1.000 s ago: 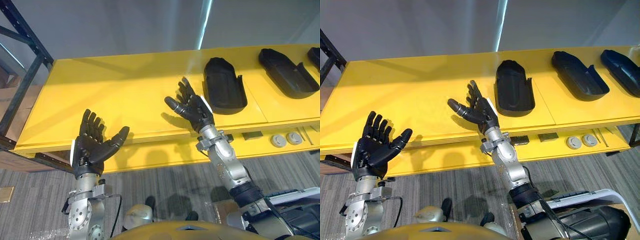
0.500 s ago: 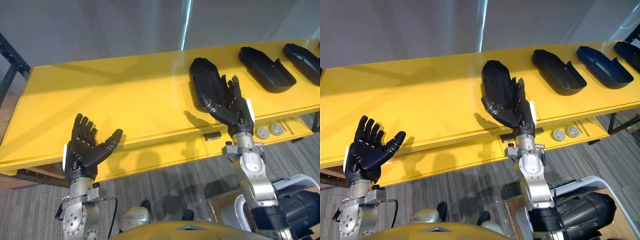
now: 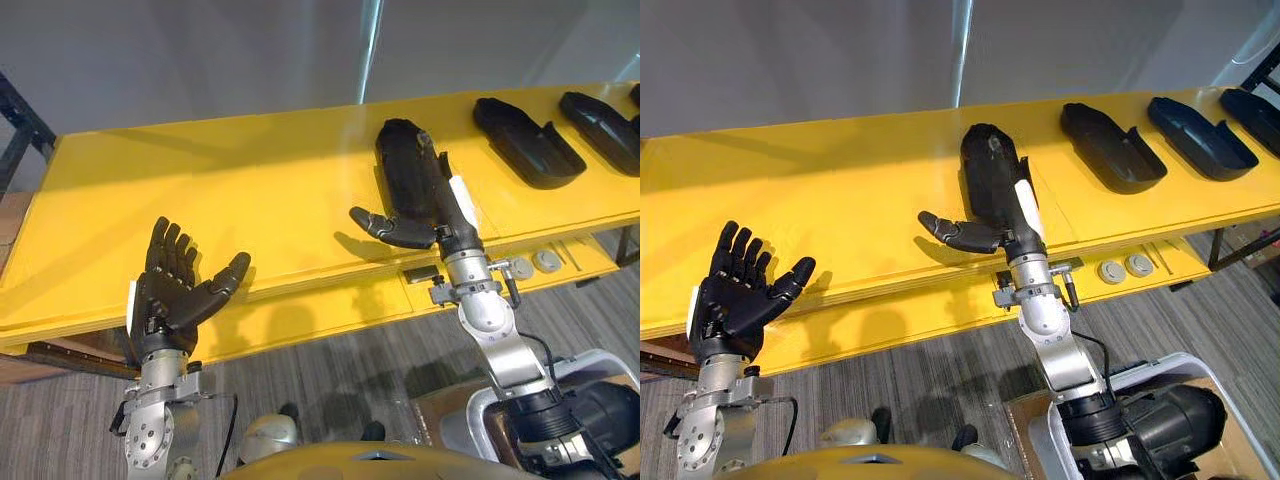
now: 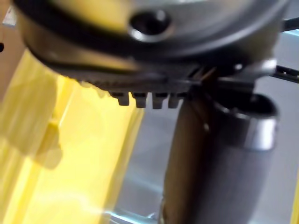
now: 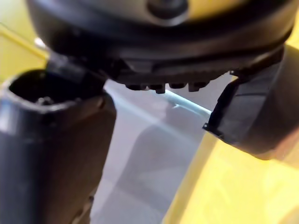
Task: Walk over and take three plastic housings, then place them on the shelf
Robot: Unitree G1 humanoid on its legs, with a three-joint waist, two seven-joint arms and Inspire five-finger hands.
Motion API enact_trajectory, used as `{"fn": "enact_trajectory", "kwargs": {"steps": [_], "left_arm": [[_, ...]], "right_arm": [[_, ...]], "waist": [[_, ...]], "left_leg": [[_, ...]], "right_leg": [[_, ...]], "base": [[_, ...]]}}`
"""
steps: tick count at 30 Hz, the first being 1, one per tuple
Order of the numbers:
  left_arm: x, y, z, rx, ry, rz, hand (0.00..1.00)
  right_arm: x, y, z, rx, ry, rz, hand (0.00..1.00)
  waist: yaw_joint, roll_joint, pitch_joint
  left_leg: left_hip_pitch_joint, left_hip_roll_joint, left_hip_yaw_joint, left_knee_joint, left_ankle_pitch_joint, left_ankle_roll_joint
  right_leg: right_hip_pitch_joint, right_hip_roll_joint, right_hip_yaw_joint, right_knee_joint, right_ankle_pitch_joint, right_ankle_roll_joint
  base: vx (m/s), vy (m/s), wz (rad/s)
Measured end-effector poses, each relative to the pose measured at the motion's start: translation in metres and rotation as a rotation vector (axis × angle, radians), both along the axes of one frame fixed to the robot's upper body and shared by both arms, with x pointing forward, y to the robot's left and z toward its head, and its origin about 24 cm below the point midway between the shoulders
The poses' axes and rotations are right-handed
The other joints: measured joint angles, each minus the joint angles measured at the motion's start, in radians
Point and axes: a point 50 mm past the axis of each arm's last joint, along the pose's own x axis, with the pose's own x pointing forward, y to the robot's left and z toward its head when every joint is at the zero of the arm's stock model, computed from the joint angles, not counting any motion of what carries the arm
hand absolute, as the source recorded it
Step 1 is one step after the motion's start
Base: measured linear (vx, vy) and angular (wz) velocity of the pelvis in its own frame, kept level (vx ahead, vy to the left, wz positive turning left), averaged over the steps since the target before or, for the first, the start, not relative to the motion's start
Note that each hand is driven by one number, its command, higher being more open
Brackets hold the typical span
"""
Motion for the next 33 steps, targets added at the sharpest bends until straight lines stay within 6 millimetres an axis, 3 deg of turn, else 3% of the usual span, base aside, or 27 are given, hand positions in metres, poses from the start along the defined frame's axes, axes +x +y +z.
{"fn": "enact_trajectory", "kwargs": {"steps": [3,8,12,19,26,33], "left_arm": [[0.0,0.001,-0.001,0.005,0.01,-0.001,1.0],[-0.001,0.001,-0.002,0.004,0.018,0.002,1.0],[-0.002,0.001,-0.002,0.003,0.021,0.002,1.0],[-0.002,0.001,-0.002,0.002,0.025,-0.004,1.0],[0.002,-0.004,-0.003,-0.005,0.035,-0.035,1.0],[0.003,-0.005,-0.004,0.005,0.036,-0.062,1.0]], "right_arm": [[0.002,-0.005,-0.006,-0.045,0.039,-0.025,1.0],[0.001,-0.011,-0.014,0.074,0.116,-0.038,1.0],[-0.006,-0.018,-0.026,0.048,0.153,-0.108,1.0],[-0.006,-0.024,-0.024,-0.07,0.109,-0.197,1.0],[0.032,-0.017,-0.009,-0.119,0.07,-0.2,1.0],[0.057,-0.01,0.01,-0.183,0.011,-0.192,1.0]], "waist": [[0.003,-0.002,-0.001],[0.0,-0.004,-0.001],[-0.004,-0.005,-0.001],[-0.008,-0.005,-0.001],[0.004,-0.005,-0.001],[0.035,-0.005,-0.001]], "left_leg": [[-0.001,-0.006,-0.009,-0.002,0.003,0.004],[0.0,-0.007,-0.012,-0.001,0.004,0.005],[0.0,-0.007,-0.009,-0.001,0.004,0.006],[0.0,-0.005,-0.001,-0.001,0.004,0.006],[-0.003,-0.007,-0.013,-0.001,0.008,0.006],[-0.011,-0.013,-0.051,0.0,0.016,0.008]], "right_leg": [[0.003,-0.005,-0.011,0.0,0.0,0.0],[0.002,-0.008,-0.011,0.009,0.0,0.001],[0.001,-0.008,-0.009,0.009,-0.001,0.001],[-0.002,-0.008,-0.001,0.01,0.0,0.001],[0.0,-0.008,-0.012,0.01,0.0,0.002],[0.009,-0.012,-0.043,0.009,0.0,0.002]], "base": [[-0.01,0.027,0.13],[0.0,0.006,0.01],[-0.04,0.004,-0.02],[-0.01,0.001,-0.04],[0.0,0.001,0.04],[0.0,0.013,0.17]]}}
